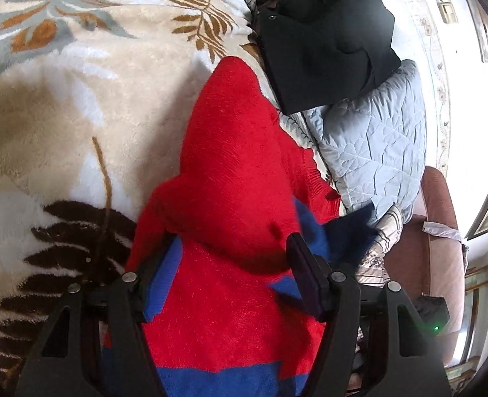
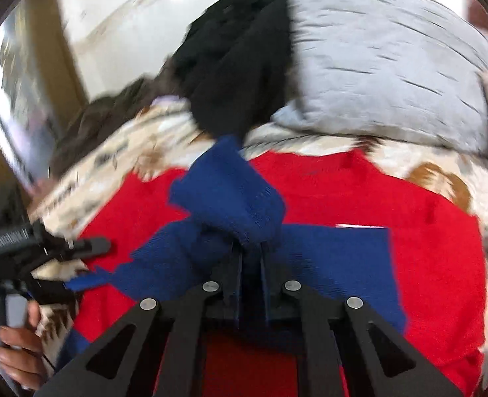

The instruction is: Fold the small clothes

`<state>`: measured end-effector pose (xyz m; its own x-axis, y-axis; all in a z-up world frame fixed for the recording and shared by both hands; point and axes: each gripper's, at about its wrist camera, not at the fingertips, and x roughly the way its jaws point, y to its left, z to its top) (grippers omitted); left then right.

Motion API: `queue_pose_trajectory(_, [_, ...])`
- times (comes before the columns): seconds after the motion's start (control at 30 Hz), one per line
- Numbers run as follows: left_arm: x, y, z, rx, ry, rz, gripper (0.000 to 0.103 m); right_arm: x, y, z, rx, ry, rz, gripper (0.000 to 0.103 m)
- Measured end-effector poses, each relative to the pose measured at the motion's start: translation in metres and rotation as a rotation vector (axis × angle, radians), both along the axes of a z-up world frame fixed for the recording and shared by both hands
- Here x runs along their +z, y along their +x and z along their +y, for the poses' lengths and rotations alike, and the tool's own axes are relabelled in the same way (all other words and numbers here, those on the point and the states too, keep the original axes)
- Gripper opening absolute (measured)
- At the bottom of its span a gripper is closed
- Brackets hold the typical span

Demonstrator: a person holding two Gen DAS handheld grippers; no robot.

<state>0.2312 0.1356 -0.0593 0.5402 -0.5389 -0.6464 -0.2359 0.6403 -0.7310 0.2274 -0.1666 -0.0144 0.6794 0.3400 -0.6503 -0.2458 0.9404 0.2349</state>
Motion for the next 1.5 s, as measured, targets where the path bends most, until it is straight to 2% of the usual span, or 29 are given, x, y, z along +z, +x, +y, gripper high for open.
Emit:
queue_pose_trajectory(0.1, [0.001,0.001,-0.004,-0.003,0.032,-0.004,0.064,0.004,-0.006,-0.041,-0.079,0.095,0.016,0.008])
queue_pose_trajectory(0.2, [0.002,0.001,-0.009,-0.007,0.071,-0.008,0.064,0.001,-0.012,-0.079,-0.159,0.136,0.036,0.008])
queue_pose_trajectory(0.33, [0.005,0.001,-0.018,-0.022,0.135,-0.015,0.064,-0.023,-0.021,-0.121,-0.22,0.244,0.144,0.009])
queue_pose_trajectory(0.37, [0.006,0.001,-0.02,-0.024,0.15,-0.017,0.064,-0.028,-0.023,-0.13,-0.247,0.269,0.165,0.015])
queue_pose_trajectory(0.43, [0.007,0.001,-0.024,-0.028,0.18,-0.019,0.064,-0.034,-0.028,-0.148,-0.315,0.333,0.165,0.016])
queue_pose_trajectory(0.47, [0.007,0.001,-0.025,-0.029,0.191,-0.021,0.064,-0.036,-0.03,-0.155,-0.336,0.374,0.161,0.023])
queue_pose_trajectory(0.5, [0.008,0.001,-0.027,-0.033,0.207,-0.024,0.064,-0.038,-0.029,-0.162,-0.36,0.412,0.164,0.035])
queue_pose_trajectory(0.57, [0.009,0.001,-0.028,-0.038,0.226,-0.027,0.064,-0.043,-0.021,-0.168,-0.393,0.468,0.191,0.044])
queue_pose_trajectory(0.63, [0.01,0.002,-0.029,-0.042,0.238,-0.03,0.064,-0.044,-0.009,-0.165,-0.398,0.456,0.204,0.041])
queue_pose_trajectory(0.67, [0.01,0.002,-0.03,-0.043,0.242,-0.032,0.064,-0.042,-0.005,-0.163,-0.384,0.449,0.197,0.019])
queue_pose_trajectory(0.7, [0.011,0.002,-0.03,-0.047,0.245,-0.032,0.064,-0.038,-0.002,-0.161,-0.359,0.445,0.182,0.004])
queue_pose_trajectory(0.8, [0.01,0.003,-0.031,-0.054,0.244,-0.03,0.064,-0.016,-0.011,-0.166,-0.361,0.427,0.068,0.004])
queue_pose_trajectory(0.83, [0.01,0.003,-0.032,-0.059,0.242,-0.029,0.064,-0.014,-0.012,-0.172,-0.378,0.424,0.057,0.004])
queue_pose_trajectory(0.87, [0.01,0.003,-0.033,-0.067,0.242,-0.029,0.064,-0.017,-0.01,-0.174,-0.395,0.413,0.07,0.004])
queue_pose_trajectory(1.0, [0.019,-0.003,-0.047,-0.129,0.275,-0.039,0.064,-0.048,-0.001,-0.18,-0.429,0.296,0.248,0.005])
queue_pose_trajectory(1.03, [0.025,-0.008,-0.052,-0.161,0.26,-0.067,0.064,-0.045,-0.007,-0.18,-0.424,0.299,0.232,0.006])
queue_pose_trajectory(1.07, [0.031,-0.013,-0.057,-0.189,0.25,-0.097,0.064,-0.038,-0.013,-0.18,-0.431,0.287,0.205,0.012])
queue_pose_trajectory(1.1, [0.039,-0.017,-0.063,-0.214,0.257,-0.137,0.065,-0.029,-0.02,-0.179,-0.437,0.269,0.171,0.012])
queue_pose_trajectory(1.17, [0.05,-0.022,-0.073,-0.223,0.332,-0.2,0.065,-0.016,-0.033,-0.176,-0.391,0.274,0.094,0.012])
queue_pose_trajectory(1.2, [0.049,-0.02,-0.078,-0.215,0.392,-0.199,0.066,-0.013,-0.035,-0.174,-0.375,0.267,0.084,0.012])
queue_pose_trajectory(1.27, [0.036,-0.011,-0.086,-0.204,0.518,-0.139,0.065,-0.021,-0.03,-0.166,-0.333,0.22,0.144,0.011])
queue_pose_trajectory(1.3, [0.023,-0.004,-0.091,-0.216,0.578,-0.085,0.065,-0.034,-0.024,-0.16,-0.324,0.159,0.217,0.008])
queue_pose_trajectory(1.33, [0.016,-0.002,-0.094,-0.23,0.602,-0.058,0.065,-0.042,-0.021,-0.155,-0.318,0.123,0.259,0.006])
queue_pose_trajectory(1.37, [0.015,-0.002,-0.098,-0.235,0.628,-0.058,0.065,-0.04,-0.024,-0.154,-0.318,0.111,0.238,0.006])
queue_pose_trajectory(1.4, [0.018,-0.005,-0.103,-0.236,0.666,-0.079,0.066,-0.034,-0.027,-0.151,-0.317,0.104,0.223,0.012])
queue_pose_trajectory(1.5, [0.018,-0.007,-0.114,-0.261,0.726,-0.093,0.067,-0.019,-0.042,-0.149,-0.283,0.152,0.204,0.012])
